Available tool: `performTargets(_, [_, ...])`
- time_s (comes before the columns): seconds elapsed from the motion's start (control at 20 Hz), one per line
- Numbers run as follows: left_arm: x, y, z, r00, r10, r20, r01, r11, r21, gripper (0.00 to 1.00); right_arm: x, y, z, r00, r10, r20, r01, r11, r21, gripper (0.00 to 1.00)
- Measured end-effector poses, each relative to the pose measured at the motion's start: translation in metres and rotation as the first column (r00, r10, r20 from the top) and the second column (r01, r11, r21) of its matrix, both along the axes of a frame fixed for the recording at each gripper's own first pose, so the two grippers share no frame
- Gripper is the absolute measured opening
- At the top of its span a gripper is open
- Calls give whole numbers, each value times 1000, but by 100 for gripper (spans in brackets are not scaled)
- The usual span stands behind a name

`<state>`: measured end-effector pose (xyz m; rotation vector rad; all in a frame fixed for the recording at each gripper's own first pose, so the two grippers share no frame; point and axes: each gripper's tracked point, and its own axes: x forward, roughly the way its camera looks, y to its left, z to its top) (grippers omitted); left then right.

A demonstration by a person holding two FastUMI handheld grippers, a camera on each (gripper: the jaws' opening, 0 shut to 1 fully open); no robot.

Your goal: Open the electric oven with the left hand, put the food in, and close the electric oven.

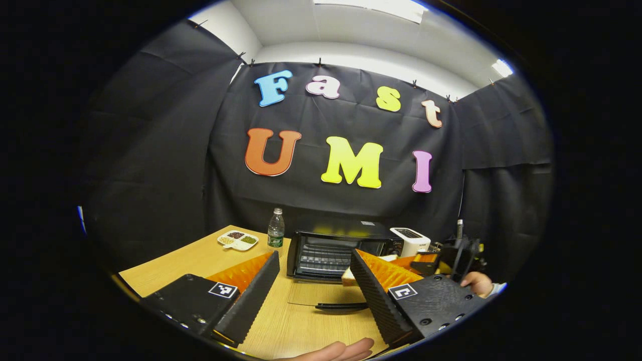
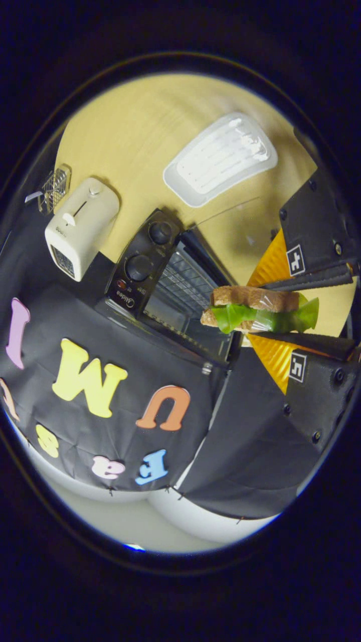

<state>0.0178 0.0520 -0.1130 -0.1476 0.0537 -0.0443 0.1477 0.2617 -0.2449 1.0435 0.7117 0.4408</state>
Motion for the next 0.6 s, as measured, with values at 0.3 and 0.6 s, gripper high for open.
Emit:
performTargets(0.3, [-3,-4,-13,999,-36,-38,35,999,-16,94,66,64,-18,988,-153,8,153,986,62,43])
performTargets(0.6, [-4,-10,-16,998,-52,-40,53,998,19,94,135,70,-25,919,-380,105,371,924,95,43])
